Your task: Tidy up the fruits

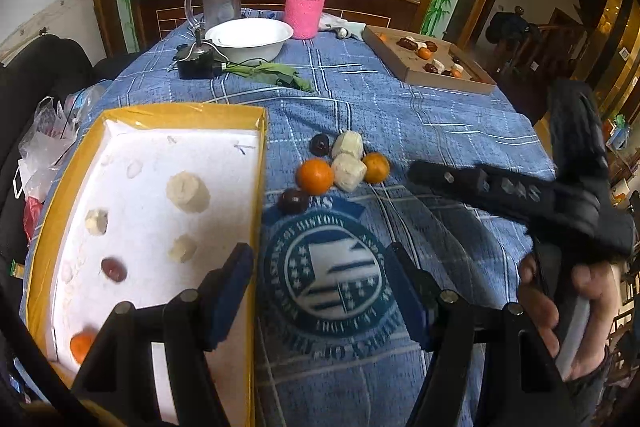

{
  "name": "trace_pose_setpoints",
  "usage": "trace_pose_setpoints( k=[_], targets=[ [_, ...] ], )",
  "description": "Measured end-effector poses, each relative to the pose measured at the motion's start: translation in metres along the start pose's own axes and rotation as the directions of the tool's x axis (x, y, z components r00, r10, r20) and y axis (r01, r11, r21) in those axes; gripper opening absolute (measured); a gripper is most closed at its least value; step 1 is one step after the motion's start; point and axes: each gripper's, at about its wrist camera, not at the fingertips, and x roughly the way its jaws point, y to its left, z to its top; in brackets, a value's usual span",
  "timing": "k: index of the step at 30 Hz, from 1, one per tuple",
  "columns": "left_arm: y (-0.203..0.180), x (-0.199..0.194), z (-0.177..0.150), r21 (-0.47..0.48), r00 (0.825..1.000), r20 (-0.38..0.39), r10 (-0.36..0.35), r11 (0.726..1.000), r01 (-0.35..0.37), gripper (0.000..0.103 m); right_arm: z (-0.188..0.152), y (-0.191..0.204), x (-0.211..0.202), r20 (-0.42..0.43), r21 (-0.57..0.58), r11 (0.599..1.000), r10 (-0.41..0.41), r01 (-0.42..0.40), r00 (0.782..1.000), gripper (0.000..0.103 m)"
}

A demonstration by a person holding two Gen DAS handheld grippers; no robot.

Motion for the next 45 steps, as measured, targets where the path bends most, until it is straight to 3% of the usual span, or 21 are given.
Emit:
trace_pose_setpoints(
  k=[5,9,11,18,23,28,30,36,39,43,45],
  targets=[
    [0.003,0.017,0.013,-0.029,0.999,-0.031,-0.017,0.999,0.017,0.071,0.025,-0.012,0.035,-0.045,0.035,0.999,0.013,-0.012,0.999,0.036],
    [0.001,0.031,0.025,-0.030,0.998,-0.057,-0.027,0.999,0.025,0.071,0.028,-0.014,0.050,-0.057,0.029,1.000,0.009,-0.007,0.998,0.034],
    [-0.002,0.039,0.032,-0.028,0.997,-0.072,-0.033,0.999,0.031,0.071,0.026,-0.017,0.056,-0.082,0.034,0.999,-0.011,0.014,0.997,0.027],
    [-0.013,0.073,0.060,-0.057,0.988,-0.127,-0.088,0.995,0.081,0.071,0.030,-0.036,0.034,-0.016,0.101,0.994,0.033,-0.031,0.999,0.025],
    [-0.020,0.102,0.073,-0.106,0.971,-0.204,-0.124,0.989,0.104,0.062,0.032,-0.047,0.008,0.077,0.120,0.992,-0.039,0.029,0.996,0.025],
    [-0.036,0.114,0.080,-0.047,0.976,-0.217,-0.028,0.999,0.019,0.057,0.031,-0.053,0.001,0.088,0.148,0.989,-0.018,0.005,0.996,0.025],
    [-0.042,0.117,0.081,-0.012,0.975,-0.220,0.034,0.999,-0.037,0.055,0.032,-0.052,0.000,0.090,0.147,0.989,-0.012,-0.001,0.996,0.020],
    [-0.048,0.120,0.081,0.102,0.953,-0.214,0.214,0.975,-0.196,0.055,0.031,-0.048,0.001,0.084,0.139,0.990,0.001,-0.012,0.996,0.020],
    [-0.053,0.118,0.077,0.126,0.954,-0.203,0.222,0.972,-0.199,0.055,0.031,-0.050,0.006,0.065,0.150,0.988,0.029,-0.038,0.997,0.020],
    [-0.068,0.123,0.068,0.212,0.944,-0.161,0.289,0.944,-0.253,0.054,0.032,-0.056,0.011,0.056,0.174,0.984,0.036,-0.045,0.998,0.022],
    [-0.074,0.124,0.067,0.246,0.945,-0.144,0.293,0.936,-0.253,0.041,0.031,-0.061,0.017,0.041,0.194,0.979,0.052,-0.059,0.998,0.031]
  ],
)
